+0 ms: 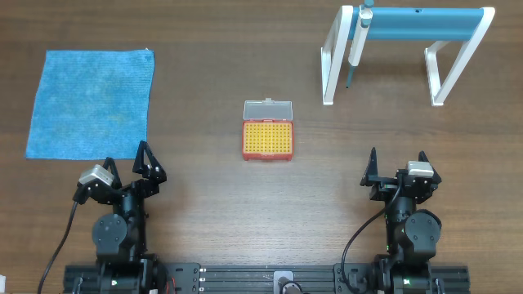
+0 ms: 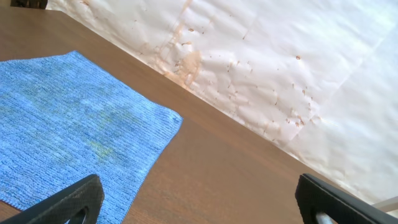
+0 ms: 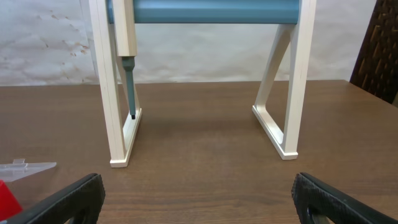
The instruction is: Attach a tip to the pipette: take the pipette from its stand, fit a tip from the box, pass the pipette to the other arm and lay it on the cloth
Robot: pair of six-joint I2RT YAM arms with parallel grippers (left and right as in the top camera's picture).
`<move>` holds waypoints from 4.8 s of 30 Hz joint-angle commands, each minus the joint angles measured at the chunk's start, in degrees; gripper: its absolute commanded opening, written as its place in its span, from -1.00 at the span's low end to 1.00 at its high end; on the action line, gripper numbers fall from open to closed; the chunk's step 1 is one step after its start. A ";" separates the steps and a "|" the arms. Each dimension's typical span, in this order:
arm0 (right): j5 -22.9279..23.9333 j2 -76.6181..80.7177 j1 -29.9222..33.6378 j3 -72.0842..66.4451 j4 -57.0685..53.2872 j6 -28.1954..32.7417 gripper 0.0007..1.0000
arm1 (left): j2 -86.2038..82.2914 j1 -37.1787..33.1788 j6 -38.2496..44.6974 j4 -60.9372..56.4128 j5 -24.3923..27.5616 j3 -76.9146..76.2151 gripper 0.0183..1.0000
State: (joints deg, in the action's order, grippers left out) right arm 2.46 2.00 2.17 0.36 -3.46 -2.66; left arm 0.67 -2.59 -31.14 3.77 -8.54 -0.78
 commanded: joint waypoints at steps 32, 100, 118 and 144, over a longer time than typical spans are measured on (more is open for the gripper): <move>-0.52 54.36 -4.61 12.48 47.84 -5.22 0.95 | -0.37 -0.02 0.46 -0.15 0.13 0.46 1.00; -0.28 97.90 -5.09 38.73 62.73 -7.15 0.95 | -0.37 -0.02 0.46 -0.15 0.13 0.46 1.00; -0.33 98.64 -5.11 39.85 62.66 -7.19 0.11 | -0.37 -0.02 0.46 -0.15 0.13 0.46 0.99; -0.31 94.90 -5.70 39.85 62.95 -7.19 -0.84 | -0.37 -0.02 0.46 -0.15 0.13 0.46 1.00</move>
State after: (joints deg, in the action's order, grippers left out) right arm 2.02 99.72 -3.14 39.29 58.81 -9.78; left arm 0.62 -2.59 -31.16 3.70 -8.54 -0.67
